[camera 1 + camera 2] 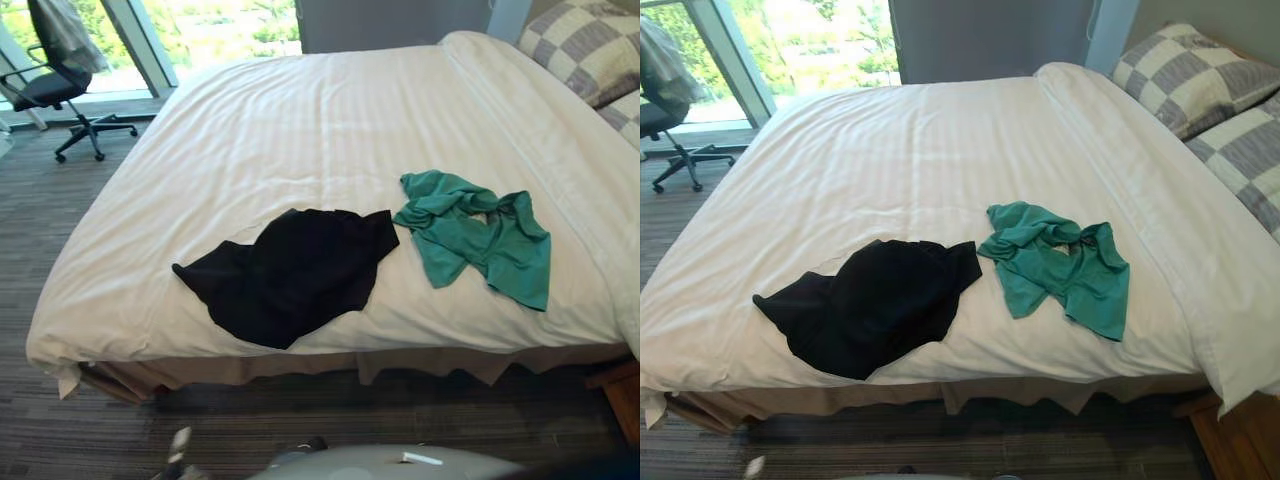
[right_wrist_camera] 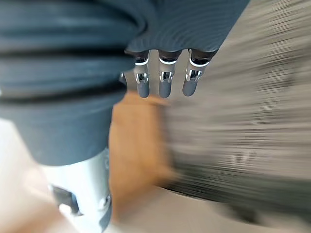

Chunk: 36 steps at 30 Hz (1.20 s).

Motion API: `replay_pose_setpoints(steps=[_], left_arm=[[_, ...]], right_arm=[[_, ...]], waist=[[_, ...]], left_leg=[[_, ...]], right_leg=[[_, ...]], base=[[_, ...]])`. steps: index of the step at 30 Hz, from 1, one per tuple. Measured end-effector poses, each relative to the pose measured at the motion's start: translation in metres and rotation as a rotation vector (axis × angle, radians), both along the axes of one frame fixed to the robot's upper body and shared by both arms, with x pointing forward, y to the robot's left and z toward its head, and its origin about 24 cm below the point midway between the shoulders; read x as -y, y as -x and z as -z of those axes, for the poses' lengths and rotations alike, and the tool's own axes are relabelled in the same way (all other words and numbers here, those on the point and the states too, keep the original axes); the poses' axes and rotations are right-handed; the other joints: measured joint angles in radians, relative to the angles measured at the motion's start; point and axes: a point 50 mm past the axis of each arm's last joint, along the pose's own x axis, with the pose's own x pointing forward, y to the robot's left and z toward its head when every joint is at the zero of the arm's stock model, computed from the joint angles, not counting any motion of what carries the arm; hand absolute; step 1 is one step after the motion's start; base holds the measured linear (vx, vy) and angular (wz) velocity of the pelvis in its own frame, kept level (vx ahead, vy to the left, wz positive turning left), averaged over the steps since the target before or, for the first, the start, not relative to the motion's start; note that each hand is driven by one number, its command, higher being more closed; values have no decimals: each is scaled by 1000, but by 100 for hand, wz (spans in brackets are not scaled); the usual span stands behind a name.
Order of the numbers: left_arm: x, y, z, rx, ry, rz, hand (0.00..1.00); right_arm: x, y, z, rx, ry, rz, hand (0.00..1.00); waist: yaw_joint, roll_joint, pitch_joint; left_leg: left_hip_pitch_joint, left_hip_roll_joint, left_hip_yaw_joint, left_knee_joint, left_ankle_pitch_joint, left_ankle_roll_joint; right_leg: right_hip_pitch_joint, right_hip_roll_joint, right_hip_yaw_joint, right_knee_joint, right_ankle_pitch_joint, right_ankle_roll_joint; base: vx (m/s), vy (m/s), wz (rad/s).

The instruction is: Tidy the bed and pick cloth on bed and put in laundry

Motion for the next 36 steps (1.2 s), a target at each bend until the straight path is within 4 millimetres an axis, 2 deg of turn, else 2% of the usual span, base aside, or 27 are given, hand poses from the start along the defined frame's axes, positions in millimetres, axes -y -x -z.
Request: replay_pose_setpoints(steps=[2,3,5,6,8,9,10,11,12,13,14,15,17,18,21,23,24,26,27,28,29,32,34,35,36], left_arm=[[-51,25,-38,84,-171,-152,0],[-62,28,-48,97,-214,-162,0],[-102,28,-89,146,-372,-146,0],[-111,26,-99,159,-406,-132,0],[-140,6,-140,206,-555,-59,0],[-146,-3,-152,221,-602,-29,0],[-156,-25,-180,230,-715,68,0],[-159,-36,-196,232,-776,117,0],[-162,-67,-239,244,-945,241,0],[-161,-77,-256,244,-1018,281,0],[-155,-93,-283,244,-1141,342,0],[-138,-123,-318,271,-1314,446,0],[-115,-153,-339,269,-1451,571,0],[-88,-184,-347,270,-1538,724,0],[-43,-230,-340,305,-1592,981,0],[3,-255,-297,356,-1526,1164,0],[15,-260,-282,328,-1520,1201,0],[62,-284,-240,247,-1519,1425,0],[63,-285,-239,247,-1520,1429,0],[96,-309,-214,172,-1522,1599,0],[114,-323,-204,126,-1520,1672,0],[131,-346,-188,34,-1415,1706,0],[130,-352,-184,-17,-1376,1708,0],[126,-358,-183,-66,-1357,1689,0],[124,-360,-183,-86,-1352,1677,0]], right_arm=[[38,18,-42,11,218,122,0],[46,19,-52,8,266,131,0],[76,9,-92,-15,456,82,0],[83,0,-102,-17,500,45,0],[107,-51,-147,-48,681,-187,0],[109,-66,-159,-64,733,-268,0],[109,-97,-183,-113,831,-433,0],[107,-113,-193,-136,875,-516,0],[96,-152,-215,-171,984,-700,0],[90,-165,-222,-174,1022,-760,0],[79,-185,-230,-173,1073,-853,0],[58,-214,-238,-175,1143,-1000,0],[33,-239,-240,-182,1184,-1163,0],[8,-260,-235,-176,1205,-1306,0],[-29,-283,-214,-129,1170,-1480,0],[-58,-294,-188,-105,1107,-1592,0],[-67,-296,-182,-106,1094,-1624,0],[-93,-304,-166,-118,1061,-1746,0],[-94,-304,-166,-118,1060,-1748,0],[-118,-314,-155,-96,1031,-1839,0],[-140,-321,-150,-51,1031,-1894,0],[-173,-326,-143,18,1028,-1945,0],[-176,-326,-143,26,1032,-1945,0],[-177,-326,-148,27,1049,-1937,0],[-177,-327,-151,34,1060,-1926,0]], waist=[[0,-5,-16],[0,-6,-19],[-2,-10,-37],[-1,-10,-38],[-2,-10,-47],[-3,-12,-48],[-2,-16,-54],[-1,-18,-57],[0,-19,-63],[2,-24,-62],[2,-32,-61],[1,-32,-60],[1,-43,-67],[1,-39,-65],[-8,-32,-60],[-27,-15,-50],[-32,-11,-45],[-45,-20,-21],[-45,-20,-20],[-54,-18,-14],[-60,-18,-6],[-84,4,11],[-94,10,35],[-112,11,51],[-117,9,59]], left_leg=[[-3,-1,-16,0,0,0],[-5,-1,-22,0,0,0],[-21,-1,-38,1,3,-1],[-23,-1,-39,1,3,-1],[-34,1,-42,5,7,2],[-34,1,-42,5,7,2],[-34,1,-41,6,7,2],[-34,2,-41,6,7,3],[-35,2,-37,5,6,3],[-35,2,-34,5,6,3],[-36,3,-30,5,5,4],[-34,3,-21,5,5,6],[-31,3,-7,6,5,7],[-32,3,10,6,3,8],[-31,5,27,6,3,11],[-26,13,49,6,3,11],[-23,17,51,6,3,11],[-2,30,69,6,3,11],[-1,30,70,6,3,11],[10,39,86,7,3,10],[21,47,110,7,1,8],[6,49,159,16,-18,4],[-7,51,185,35,-32,3],[-51,59,194,76,-54,5],[-71,62,198,92,-60,6]], right_leg=[[8,1,-20,-10,-2,-1],[10,1,-24,-14,-2,-2],[3,4,-36,-17,-4,-5],[2,5,-37,-17,-4,-5],[-12,8,-36,-15,-4,-6],[-12,8,-36,-15,-4,-7],[-12,9,-36,-14,-5,-8],[-13,9,-36,-14,-5,-9],[-17,11,-33,-13,-7,-12],[-19,13,-29,-12,-8,-13],[-22,14,-24,-12,-8,-14],[-25,15,-19,-9,-8,-14],[-32,14,-9,2,-8,-15],[-48,15,14,10,-7,-15],[-64,13,40,21,-3,-17],[-72,20,66,30,16,-22],[-75,23,70,35,21,-24],[-74,31,95,38,27,-31],[-74,32,96,38,28,-32],[-78,42,127,42,41,-40],[-89,46,149,49,42,-39],[-129,51,209,58,43,-38],[-156,51,246,64,44,-36],[-192,50,269,65,48,-30],[-210,50,279,65,52,-29]], base=[[28,-24,21],[24,-39,24],[29,-36,18],[17,-19,5],[0,0,0],[0,0,0],[0,0,0],[0,0,0],[14,-9,-5],[20,-9,-10],[42,-11,-12],[56,-11,-13],[63,1,-23],[69,17,-39],[48,3,-29],[66,-15,-32],[50,-13,-40],[29,-42,-36],[-24,-38,-34],[-44,-17,-42],[-53,-16,-56],[-68,-51,-60],[-82,-37,-56],[-94,-48,-49],[-126,-66,-40]])
